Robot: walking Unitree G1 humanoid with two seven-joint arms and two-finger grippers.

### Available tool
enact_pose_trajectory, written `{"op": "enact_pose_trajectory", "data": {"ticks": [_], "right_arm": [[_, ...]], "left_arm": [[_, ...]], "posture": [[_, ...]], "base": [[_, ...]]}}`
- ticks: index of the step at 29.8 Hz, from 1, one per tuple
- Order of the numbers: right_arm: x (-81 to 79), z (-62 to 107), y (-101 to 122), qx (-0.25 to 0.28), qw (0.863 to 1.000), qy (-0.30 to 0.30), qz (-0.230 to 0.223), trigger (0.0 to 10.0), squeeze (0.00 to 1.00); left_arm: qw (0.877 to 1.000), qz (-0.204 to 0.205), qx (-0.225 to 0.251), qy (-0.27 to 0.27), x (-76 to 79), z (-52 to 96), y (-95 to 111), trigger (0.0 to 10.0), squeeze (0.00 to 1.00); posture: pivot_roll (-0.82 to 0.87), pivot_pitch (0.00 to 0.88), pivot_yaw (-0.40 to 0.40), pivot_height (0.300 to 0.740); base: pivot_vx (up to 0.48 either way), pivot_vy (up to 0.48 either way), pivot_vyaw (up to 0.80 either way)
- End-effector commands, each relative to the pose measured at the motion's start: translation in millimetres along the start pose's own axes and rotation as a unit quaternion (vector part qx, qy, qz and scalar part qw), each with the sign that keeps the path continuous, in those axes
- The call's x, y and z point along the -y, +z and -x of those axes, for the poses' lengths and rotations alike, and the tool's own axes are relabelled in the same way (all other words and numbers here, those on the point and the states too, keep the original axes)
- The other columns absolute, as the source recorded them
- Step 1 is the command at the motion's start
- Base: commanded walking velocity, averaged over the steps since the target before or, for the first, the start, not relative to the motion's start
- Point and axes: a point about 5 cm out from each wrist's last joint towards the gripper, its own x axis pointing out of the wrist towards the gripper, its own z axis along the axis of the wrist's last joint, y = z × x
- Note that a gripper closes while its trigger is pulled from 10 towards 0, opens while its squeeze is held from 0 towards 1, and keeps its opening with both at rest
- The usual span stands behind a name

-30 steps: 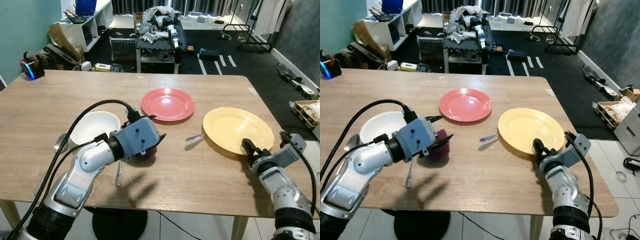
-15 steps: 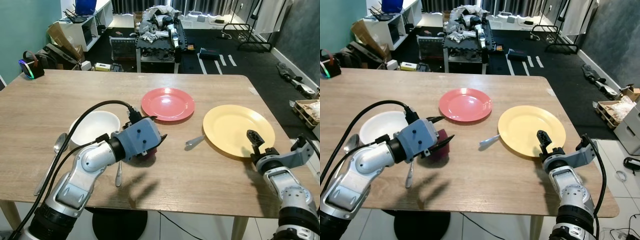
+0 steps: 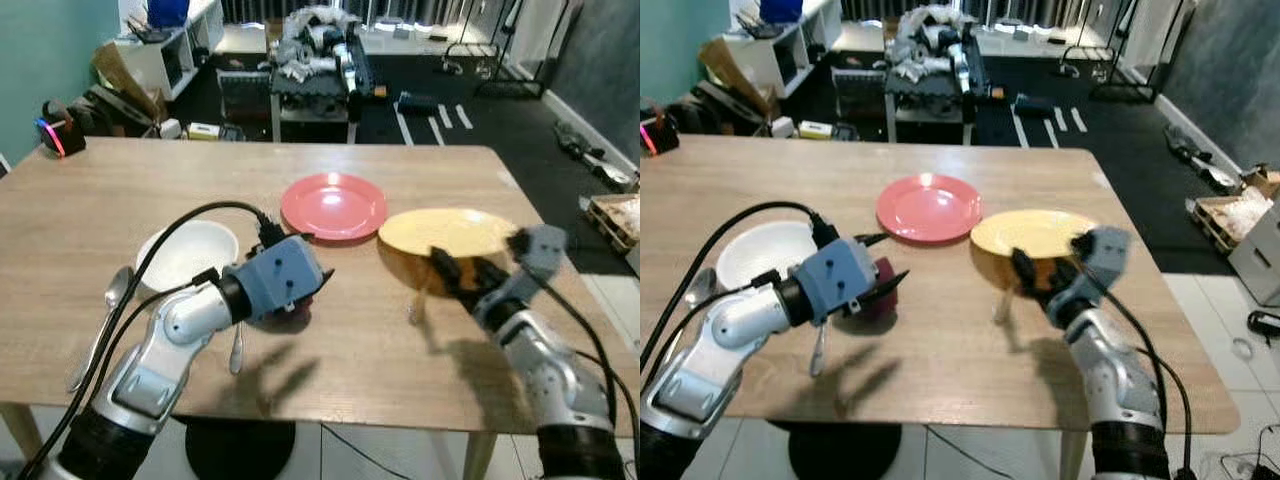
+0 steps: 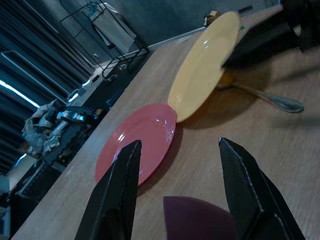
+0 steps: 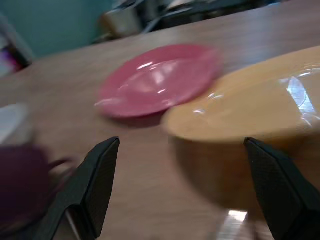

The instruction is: Setting the table

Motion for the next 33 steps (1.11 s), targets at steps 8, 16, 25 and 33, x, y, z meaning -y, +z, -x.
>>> {"op": "enact_pose_trajectory", "data": {"ticks": [8,16,25,33], "right_arm": [[-33.9,-19.1,-40,-0.063,0.998,-0.017,0.024,10.0,0.00],[-21.4,-15.3,-32,-0.049,0.990,-0.066,0.117,10.0,0.00],[-1.7,8.5,-31,-0.057,0.981,-0.131,0.135,10.0,0.00],[-16.0,23.4,-70,-0.118,0.973,-0.166,0.108,10.0,0.00]], "left_arm": [[1.000,-0.005,-0.022,0.021,-3.8,-1.6,-5,10.0,0.00],[0.999,-0.010,-0.033,0.030,-8.7,4.3,-7,10.0,0.00],[0.999,-0.007,-0.034,0.027,-5.2,1.5,-8,10.0,0.00],[0.999,-0.008,-0.036,0.026,-6.4,1.0,-9,10.0,0.00]], "posture": [[0.00,0.000,0.069,0.740],[0.01,0.000,0.070,0.740],[-0.01,0.002,0.068,0.740],[-0.01,0.002,0.072,0.740]], "base": [[0.000,0.000,0.00],[0.000,0.000,0.00],[0.000,0.000,0.00],[0.000,0.000,0.00]]}}
